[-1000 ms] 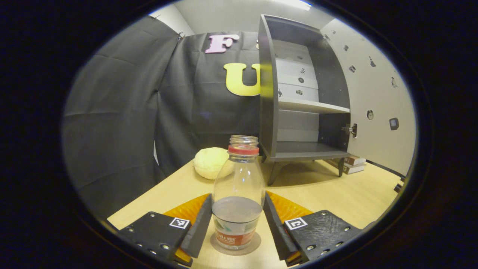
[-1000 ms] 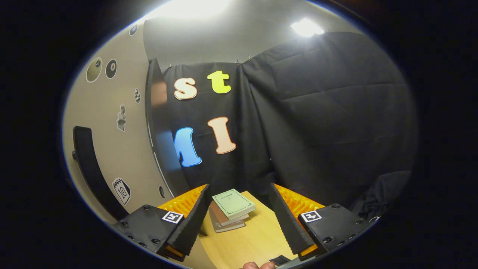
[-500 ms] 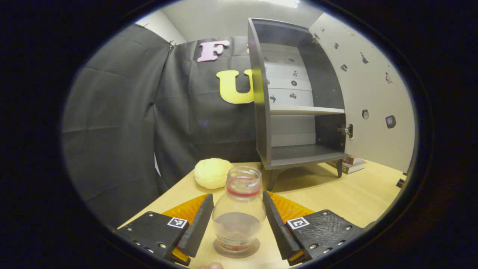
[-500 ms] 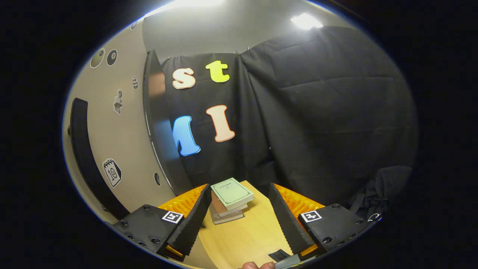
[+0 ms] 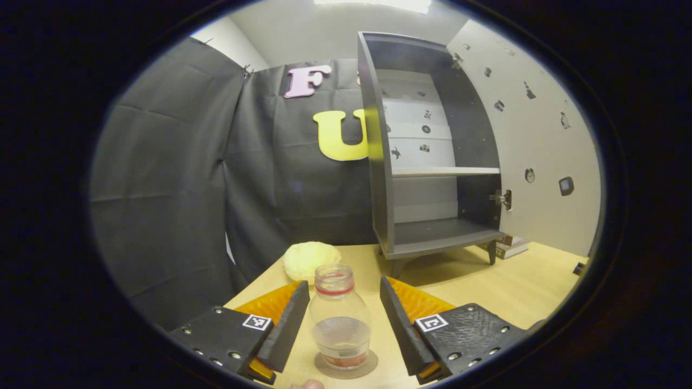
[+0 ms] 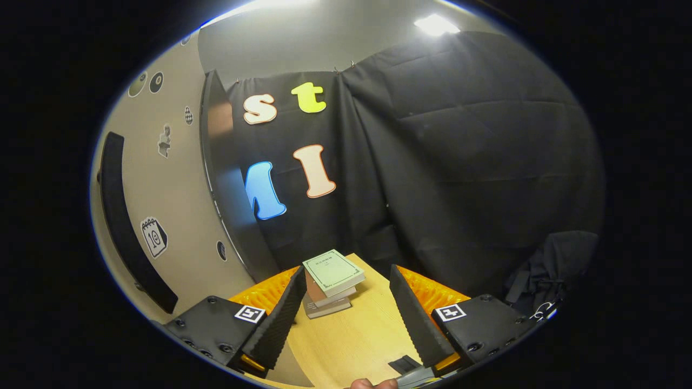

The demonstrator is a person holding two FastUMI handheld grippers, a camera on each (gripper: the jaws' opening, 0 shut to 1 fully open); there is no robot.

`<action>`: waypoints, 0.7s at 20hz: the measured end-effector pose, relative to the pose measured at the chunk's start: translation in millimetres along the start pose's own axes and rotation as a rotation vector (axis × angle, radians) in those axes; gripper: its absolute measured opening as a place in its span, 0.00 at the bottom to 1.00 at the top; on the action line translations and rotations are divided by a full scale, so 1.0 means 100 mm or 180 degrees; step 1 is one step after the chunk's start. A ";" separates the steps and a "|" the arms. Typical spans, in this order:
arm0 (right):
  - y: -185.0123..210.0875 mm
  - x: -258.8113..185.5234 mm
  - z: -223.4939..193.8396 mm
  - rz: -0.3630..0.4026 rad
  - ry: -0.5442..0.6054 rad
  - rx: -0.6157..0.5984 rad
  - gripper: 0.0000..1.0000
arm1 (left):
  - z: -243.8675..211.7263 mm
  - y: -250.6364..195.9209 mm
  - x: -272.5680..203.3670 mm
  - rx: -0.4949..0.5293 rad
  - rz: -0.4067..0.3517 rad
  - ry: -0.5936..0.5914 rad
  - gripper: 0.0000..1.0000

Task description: Open the cabinet door with the right hand, grasp the bottle in the cabinet with the left hand and place it on the coaster, then close the cabinet door with the right hand.

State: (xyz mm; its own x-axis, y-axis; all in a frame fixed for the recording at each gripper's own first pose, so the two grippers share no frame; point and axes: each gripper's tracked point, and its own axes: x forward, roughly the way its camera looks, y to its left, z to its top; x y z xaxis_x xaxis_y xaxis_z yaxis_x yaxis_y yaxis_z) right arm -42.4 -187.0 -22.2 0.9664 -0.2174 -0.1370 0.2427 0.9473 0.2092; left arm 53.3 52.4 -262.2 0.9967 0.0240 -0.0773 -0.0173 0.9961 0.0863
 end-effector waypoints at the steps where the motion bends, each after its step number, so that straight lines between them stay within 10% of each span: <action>1: 0.00 -0.01 -0.01 0.0001 0.0004 -0.0011 0.98 | 0.02 -0.01 0.00 0.0004 -0.0006 -0.0017 0.78; 14: 0.00 0.09 0.15 0.0230 -0.0187 -0.0316 0.98 | 1.34 -0.25 -0.22 -0.0055 -0.0056 -0.0346 0.81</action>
State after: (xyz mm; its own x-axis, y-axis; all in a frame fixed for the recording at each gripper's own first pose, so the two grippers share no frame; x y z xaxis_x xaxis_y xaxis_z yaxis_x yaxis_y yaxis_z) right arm -32.8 -192.0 -8.9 0.9851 -0.1582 -0.0675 0.1654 0.9790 0.1192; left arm 42.7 15.6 -129.3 0.9996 -0.0019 0.0297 -0.0001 0.9976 0.0688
